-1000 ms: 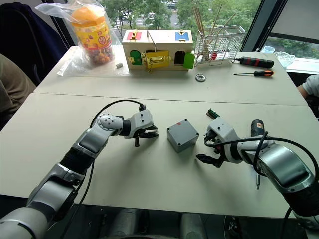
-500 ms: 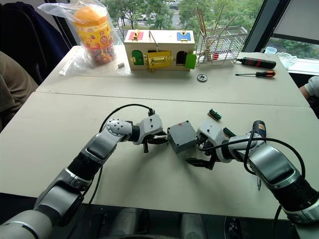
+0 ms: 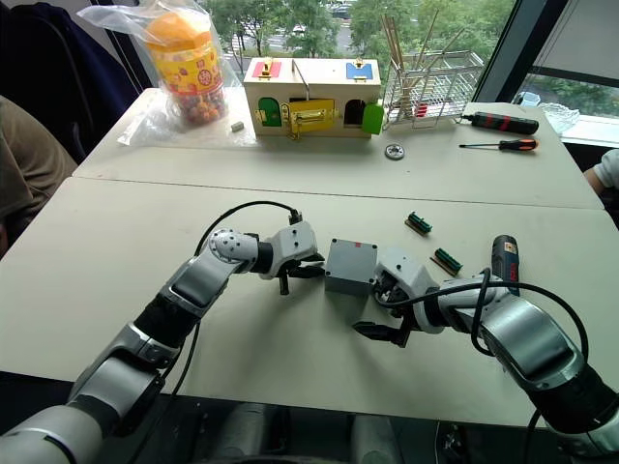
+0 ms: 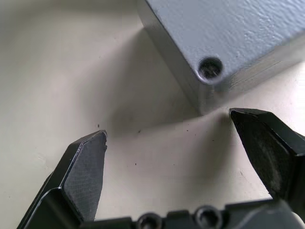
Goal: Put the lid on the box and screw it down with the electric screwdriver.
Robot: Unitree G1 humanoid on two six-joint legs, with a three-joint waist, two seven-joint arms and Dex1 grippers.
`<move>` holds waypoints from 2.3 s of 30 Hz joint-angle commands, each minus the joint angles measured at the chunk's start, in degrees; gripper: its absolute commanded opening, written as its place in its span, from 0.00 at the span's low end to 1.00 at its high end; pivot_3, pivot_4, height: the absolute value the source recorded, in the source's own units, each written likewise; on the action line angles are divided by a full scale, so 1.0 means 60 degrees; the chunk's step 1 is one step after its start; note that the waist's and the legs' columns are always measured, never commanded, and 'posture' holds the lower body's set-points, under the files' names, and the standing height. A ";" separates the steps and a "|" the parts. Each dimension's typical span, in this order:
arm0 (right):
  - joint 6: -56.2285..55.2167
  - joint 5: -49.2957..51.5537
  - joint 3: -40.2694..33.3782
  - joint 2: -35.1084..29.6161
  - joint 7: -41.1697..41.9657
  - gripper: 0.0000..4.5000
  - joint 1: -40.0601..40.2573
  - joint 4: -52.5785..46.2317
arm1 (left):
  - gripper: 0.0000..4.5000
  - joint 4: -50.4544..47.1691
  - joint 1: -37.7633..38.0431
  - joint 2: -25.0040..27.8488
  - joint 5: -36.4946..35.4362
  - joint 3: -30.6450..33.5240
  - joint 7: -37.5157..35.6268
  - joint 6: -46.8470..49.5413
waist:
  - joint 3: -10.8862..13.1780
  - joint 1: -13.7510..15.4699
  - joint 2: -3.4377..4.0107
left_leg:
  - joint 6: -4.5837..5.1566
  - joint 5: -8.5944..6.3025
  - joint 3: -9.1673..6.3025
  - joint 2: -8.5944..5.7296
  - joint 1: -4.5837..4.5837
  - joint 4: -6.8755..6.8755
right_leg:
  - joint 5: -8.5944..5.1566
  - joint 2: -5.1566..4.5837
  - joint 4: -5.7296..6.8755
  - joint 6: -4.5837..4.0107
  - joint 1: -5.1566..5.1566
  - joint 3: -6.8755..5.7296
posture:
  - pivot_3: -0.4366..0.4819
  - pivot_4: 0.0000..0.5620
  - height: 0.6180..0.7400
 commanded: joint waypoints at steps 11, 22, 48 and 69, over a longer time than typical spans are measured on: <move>-0.2323 -0.0494 -0.3516 0.2684 -0.2526 0.76 -0.1754 0.3193 | 0.27 -0.1747 -0.1003 -0.0619 -0.3685 0.2788 0.0308 0.3164 | -0.0006 -0.0048 -0.0004 | -0.0022 0.0013 0.0006 -0.0007 0.0029 -0.0008 | 0.0000 0.0007 0.0021 0.0001 0.0011 0.0004 | 0.48 0.27 0.74; -0.5228 -0.2016 -0.1594 0.3134 -0.2087 0.43 -0.2761 0.6654 | 0.27 -0.2053 -0.0667 -0.0118 -0.3537 0.2184 0.0844 0.2796 | -0.0005 -0.0064 -0.0003 | -0.0035 0.0021 0.0018 -0.0009 0.0030 -0.0017 | 0.0000 0.0007 0.0021 0.0002 0.0004 0.0010 | 0.48 0.27 0.74; -0.6381 -0.2421 -0.1581 0.3644 -0.2212 0.01 -0.3480 0.8559 | 0.27 -0.2112 -0.0318 0.0163 -0.3551 0.1870 0.1071 0.2580 | -0.0005 -0.0065 -0.0003 | -0.0043 0.0025 0.0018 -0.0003 0.0030 -0.0011 | 0.0000 0.0006 0.0023 0.0002 0.0006 0.0010 | 0.48 0.27 0.74; -0.5552 -0.2315 -0.1466 0.3323 -0.1347 0.01 -0.3169 0.8101 | 0.27 -0.2131 -0.0150 0.0143 -0.3561 0.1754 0.1184 0.2508 | -0.0005 -0.0066 -0.0003 | -0.0043 0.0025 0.0018 -0.0005 0.0031 -0.0012 | 0.0000 0.0007 0.0023 0.0002 0.0006 0.0009 | 0.48 0.27 0.74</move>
